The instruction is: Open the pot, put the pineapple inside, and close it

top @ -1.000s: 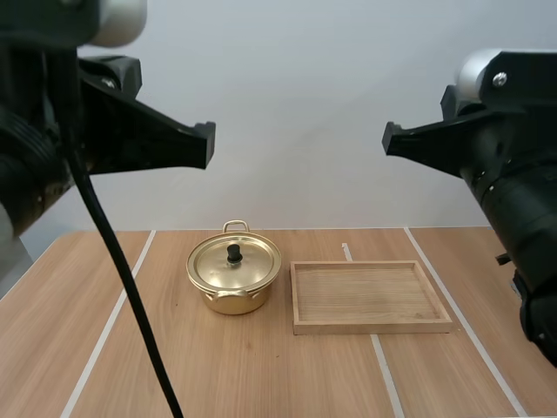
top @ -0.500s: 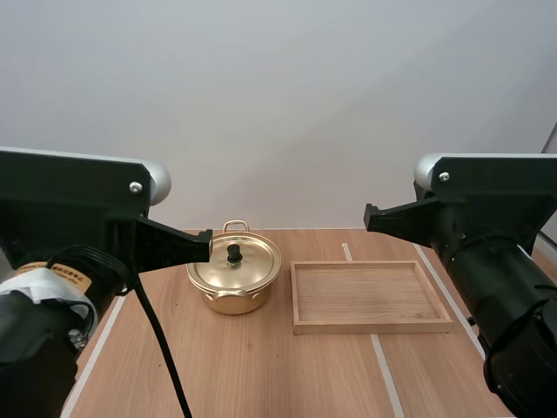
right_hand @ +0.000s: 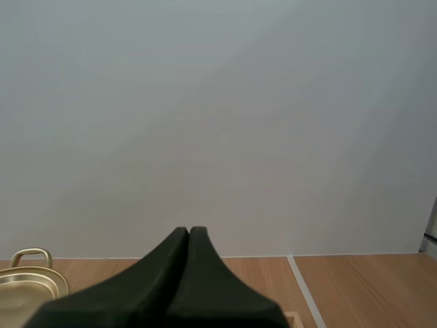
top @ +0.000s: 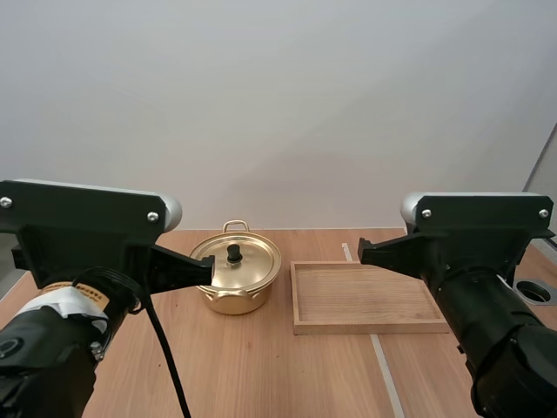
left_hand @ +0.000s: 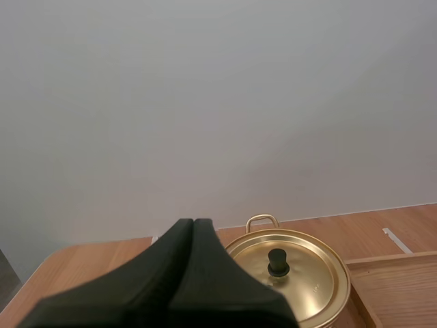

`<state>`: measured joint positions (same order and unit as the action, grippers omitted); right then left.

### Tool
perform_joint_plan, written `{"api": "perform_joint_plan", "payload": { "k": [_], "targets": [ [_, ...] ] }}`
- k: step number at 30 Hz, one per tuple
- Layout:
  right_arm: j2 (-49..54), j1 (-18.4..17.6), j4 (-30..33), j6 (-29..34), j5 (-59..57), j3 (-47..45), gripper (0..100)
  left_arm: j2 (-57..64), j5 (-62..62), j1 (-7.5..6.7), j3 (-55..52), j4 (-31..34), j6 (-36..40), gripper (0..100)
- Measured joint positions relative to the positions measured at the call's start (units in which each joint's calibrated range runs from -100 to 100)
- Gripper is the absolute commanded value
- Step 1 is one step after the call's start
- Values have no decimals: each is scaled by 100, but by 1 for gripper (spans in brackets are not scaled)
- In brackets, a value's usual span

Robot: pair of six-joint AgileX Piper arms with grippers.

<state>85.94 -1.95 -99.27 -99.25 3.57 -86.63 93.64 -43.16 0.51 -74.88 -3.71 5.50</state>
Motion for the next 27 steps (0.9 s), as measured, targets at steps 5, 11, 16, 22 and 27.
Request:
{"api": "perform_joint_plan", "payload": {
  "k": [5,11,16,22,27],
  "targets": [
    [0,0,102,0,0,0,0,0,0,0,-11,86,0,0],
    [0,0,112,0,0,0,0,0,0,0,-11,98,0,0],
    [0,-73,112,0,0,0,0,0,26,0,-39,98,0,0],
    [0,-116,29,0,0,-115,0,13,758,0,-499,98,0,0],
    [5,-116,-41,0,0,-595,0,170,962,0,-1012,98,0,0]
  ]
}}
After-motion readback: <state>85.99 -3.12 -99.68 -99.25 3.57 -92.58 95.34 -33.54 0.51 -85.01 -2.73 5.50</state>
